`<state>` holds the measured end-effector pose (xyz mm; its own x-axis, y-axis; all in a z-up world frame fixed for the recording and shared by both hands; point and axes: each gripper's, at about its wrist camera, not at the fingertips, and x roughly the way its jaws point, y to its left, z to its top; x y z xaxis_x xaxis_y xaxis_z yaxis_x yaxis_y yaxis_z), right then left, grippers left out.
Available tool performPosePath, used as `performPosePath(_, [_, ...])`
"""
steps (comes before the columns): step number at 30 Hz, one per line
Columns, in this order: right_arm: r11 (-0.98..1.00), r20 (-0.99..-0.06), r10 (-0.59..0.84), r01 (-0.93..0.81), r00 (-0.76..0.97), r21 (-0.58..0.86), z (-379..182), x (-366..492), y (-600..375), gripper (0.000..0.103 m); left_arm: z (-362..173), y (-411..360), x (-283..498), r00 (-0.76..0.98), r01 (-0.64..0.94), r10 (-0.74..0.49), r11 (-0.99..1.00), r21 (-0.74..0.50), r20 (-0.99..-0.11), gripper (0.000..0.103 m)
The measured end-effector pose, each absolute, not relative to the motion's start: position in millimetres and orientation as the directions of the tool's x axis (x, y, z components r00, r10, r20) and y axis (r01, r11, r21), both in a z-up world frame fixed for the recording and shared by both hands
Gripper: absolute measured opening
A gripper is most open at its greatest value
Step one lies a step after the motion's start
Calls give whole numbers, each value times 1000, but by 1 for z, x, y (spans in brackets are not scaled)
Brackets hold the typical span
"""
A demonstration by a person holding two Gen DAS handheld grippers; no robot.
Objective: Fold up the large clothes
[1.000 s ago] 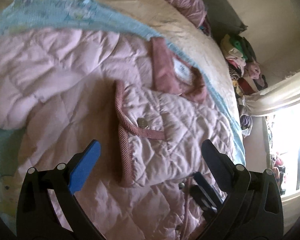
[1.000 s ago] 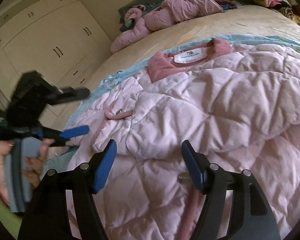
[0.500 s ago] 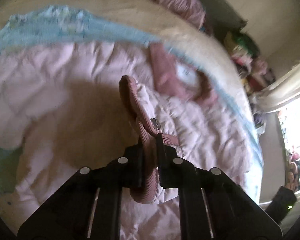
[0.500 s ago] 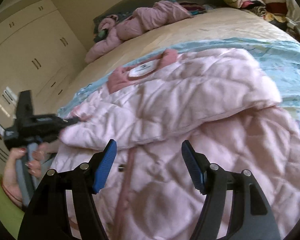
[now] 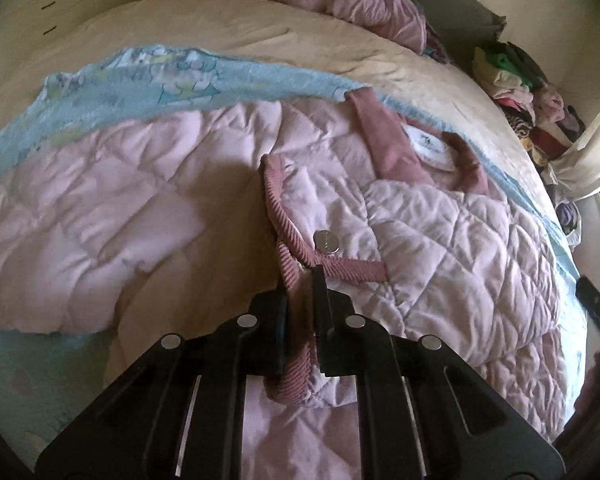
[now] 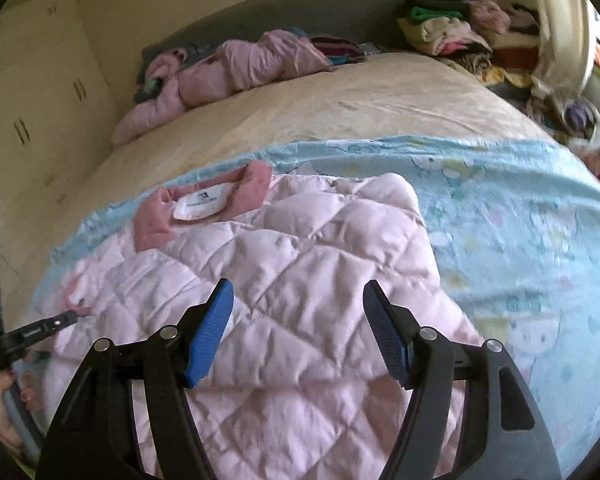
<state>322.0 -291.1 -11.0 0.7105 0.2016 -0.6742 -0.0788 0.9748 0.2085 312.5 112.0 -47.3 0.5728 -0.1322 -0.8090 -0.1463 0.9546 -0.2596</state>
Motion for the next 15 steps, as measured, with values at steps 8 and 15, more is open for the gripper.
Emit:
performPosePath(8, [984, -748, 173, -90, 641, 151, -25, 369, -271, 66, -51, 113, 308, 567, -134, -129, 960, -246, -814, 6])
performPosePath(15, [992, -825, 117, -31, 552, 120, -58, 396, -273, 66, -55, 113, 308, 558, -131, -132, 961, -244, -819, 7])
